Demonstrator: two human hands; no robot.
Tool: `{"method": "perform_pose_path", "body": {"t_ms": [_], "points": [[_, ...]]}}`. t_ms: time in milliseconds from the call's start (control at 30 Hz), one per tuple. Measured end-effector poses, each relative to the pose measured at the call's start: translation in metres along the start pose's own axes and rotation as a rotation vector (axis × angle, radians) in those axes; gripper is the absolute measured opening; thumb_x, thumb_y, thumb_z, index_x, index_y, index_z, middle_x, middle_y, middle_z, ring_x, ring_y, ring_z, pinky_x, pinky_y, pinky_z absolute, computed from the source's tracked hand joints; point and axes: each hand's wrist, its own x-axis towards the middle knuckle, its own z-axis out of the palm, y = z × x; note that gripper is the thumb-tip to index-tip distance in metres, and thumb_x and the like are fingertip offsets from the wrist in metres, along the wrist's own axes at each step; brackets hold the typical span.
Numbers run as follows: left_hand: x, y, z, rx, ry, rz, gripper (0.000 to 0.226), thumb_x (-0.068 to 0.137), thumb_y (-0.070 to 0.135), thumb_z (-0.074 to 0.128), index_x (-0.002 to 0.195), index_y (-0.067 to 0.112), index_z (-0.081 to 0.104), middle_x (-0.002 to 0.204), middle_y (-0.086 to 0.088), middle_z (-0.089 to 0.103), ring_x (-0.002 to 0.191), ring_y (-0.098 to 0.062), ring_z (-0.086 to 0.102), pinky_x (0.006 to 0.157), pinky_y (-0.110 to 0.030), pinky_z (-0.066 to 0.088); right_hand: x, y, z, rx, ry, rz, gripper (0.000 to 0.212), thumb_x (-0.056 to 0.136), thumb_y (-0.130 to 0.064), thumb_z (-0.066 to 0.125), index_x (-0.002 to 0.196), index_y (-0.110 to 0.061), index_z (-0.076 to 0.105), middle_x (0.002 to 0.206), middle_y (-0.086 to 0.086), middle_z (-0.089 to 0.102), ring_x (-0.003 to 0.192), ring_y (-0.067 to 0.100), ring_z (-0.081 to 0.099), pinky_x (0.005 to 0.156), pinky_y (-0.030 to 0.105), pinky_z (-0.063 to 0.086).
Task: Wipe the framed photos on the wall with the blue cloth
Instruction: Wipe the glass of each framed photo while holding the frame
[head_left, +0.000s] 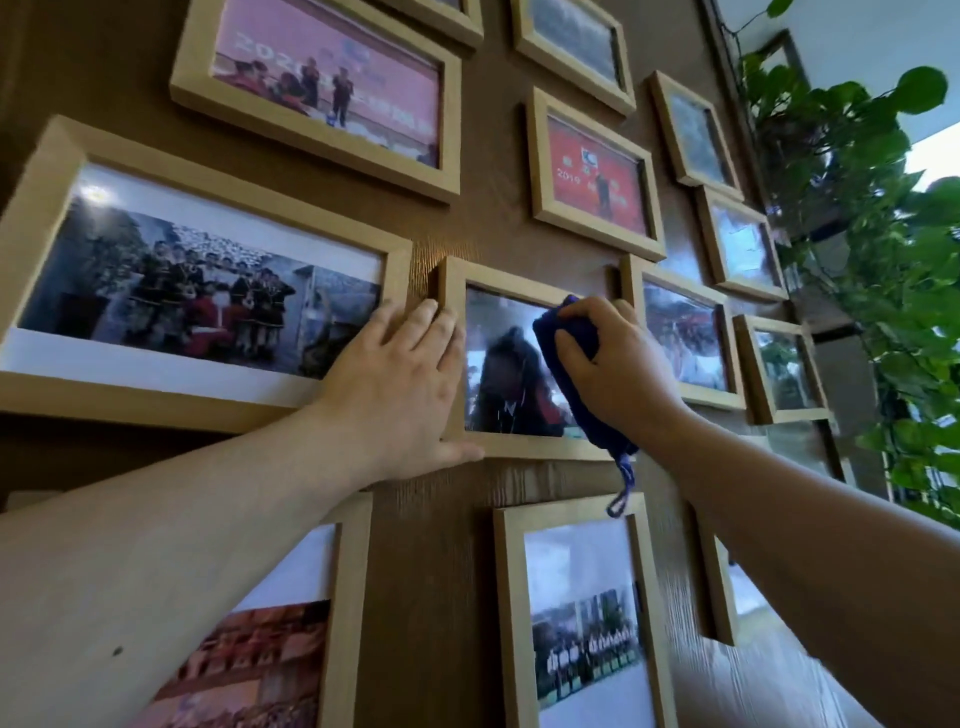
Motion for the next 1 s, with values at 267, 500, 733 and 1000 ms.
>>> {"method": "perform_pose_path", "body": {"t_ms": [267,500,733,1000], "points": [[-0.003,0.000,0.005,0.023,-0.009,-0.016,0.112,0.074,0.086,0.018,0.149,0.005,0.006,0.161,-0.014,-0.001,0.147,-0.028,-0.001,0.118,-0.053,0.002,0.029,-0.042,0.035,-0.063,0.024,-0.260,0.031,0.093,-0.040,0.047,0.122,-0.027,0.048,0.108,0.002,0.048,0.076,0.018,0.052,0.054,0.029,0.046],[-0.003,-0.003,0.008,-0.001,0.021,0.010,0.112,0.075,0.085,0.021,0.149,0.004,-0.001,0.161,-0.015,0.000,0.147,-0.027,0.001,0.117,-0.055,0.004,0.024,0.015,0.026,-0.221,0.030,-0.159,0.030,0.092,-0.041,0.048,0.120,-0.029,0.050,0.104,0.001,0.046,0.070,0.019,0.045,0.048,0.020,0.025],[-0.003,-0.003,0.013,-0.018,0.050,0.013,0.114,0.074,0.085,0.023,0.149,0.002,0.001,0.161,-0.015,0.001,0.147,-0.027,0.005,0.117,-0.055,0.003,0.018,0.055,0.018,-0.332,-0.024,0.099,0.031,0.094,-0.040,0.044,0.123,-0.027,0.044,0.113,0.012,0.048,0.074,0.031,0.053,0.060,0.040,0.047],[-0.003,-0.003,0.011,-0.009,0.067,0.013,0.110,0.076,0.084,0.024,0.149,0.003,0.007,0.161,-0.017,0.004,0.147,-0.029,0.005,0.117,-0.057,0.007,0.007,-0.021,0.025,-0.195,-0.115,-0.385,0.034,0.092,-0.042,0.048,0.123,-0.028,0.048,0.112,0.001,0.045,0.078,0.012,0.045,0.055,0.015,0.028]]}}
